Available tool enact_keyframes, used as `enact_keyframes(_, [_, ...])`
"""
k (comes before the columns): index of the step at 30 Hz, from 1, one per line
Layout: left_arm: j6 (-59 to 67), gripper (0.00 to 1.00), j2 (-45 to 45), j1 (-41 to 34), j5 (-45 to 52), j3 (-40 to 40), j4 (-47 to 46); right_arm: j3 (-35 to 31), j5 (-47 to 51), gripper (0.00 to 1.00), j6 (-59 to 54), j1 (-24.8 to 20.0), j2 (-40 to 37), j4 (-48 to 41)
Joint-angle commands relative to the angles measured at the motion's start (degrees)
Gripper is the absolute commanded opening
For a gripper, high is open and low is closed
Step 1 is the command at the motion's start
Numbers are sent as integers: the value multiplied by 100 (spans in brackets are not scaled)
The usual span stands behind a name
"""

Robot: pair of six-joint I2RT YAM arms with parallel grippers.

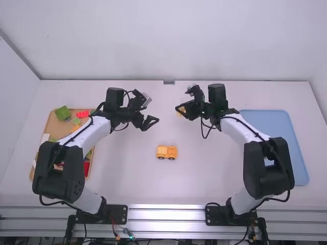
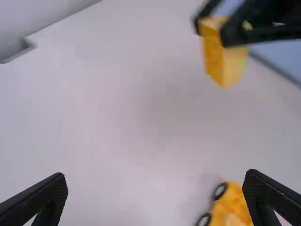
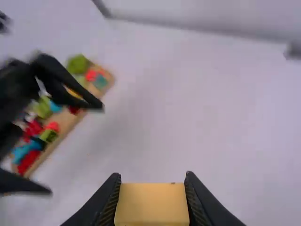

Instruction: Assemble lego blocks to make yellow taxi

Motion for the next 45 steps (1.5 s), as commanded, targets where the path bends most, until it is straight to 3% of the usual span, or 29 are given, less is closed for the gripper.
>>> enact_keyframes(1, [-116,99,-22,92,-933,-11,74,570,1495,0,-1322,238,-315,-890])
enact_keyframes(2, [-116,99,-22,92,-933,-11,74,570,1495,0,-1322,238,-315,-890])
enact_keyframes(3, [-114,99,-22,90,-949,-11,149,844,2326,0,-2059,424,-310,-2109])
enact_keyframes(5, [-103,99,-22,101,-933,-11,227,1003,3014,0,-2780,640,-264,-3230])
enact_keyframes(12, [-111,99,-22,129,-929,-11,249,1012,3604,0,-4236,1154,177,-4518])
enact_keyframes(25, [-98,99,-22,96,-1405,-11,205,1012,3766,0,-5200,1740,1545,-4715])
enact_keyframes(32, [-101,99,-22,96,-1399,-11,232,1010,3773,0,-5147,2000,1569,-4693])
enact_keyframes(45, [-101,99,-22,96,-1384,-11,229,634,3711,0,-5056,1766,1567,-4253])
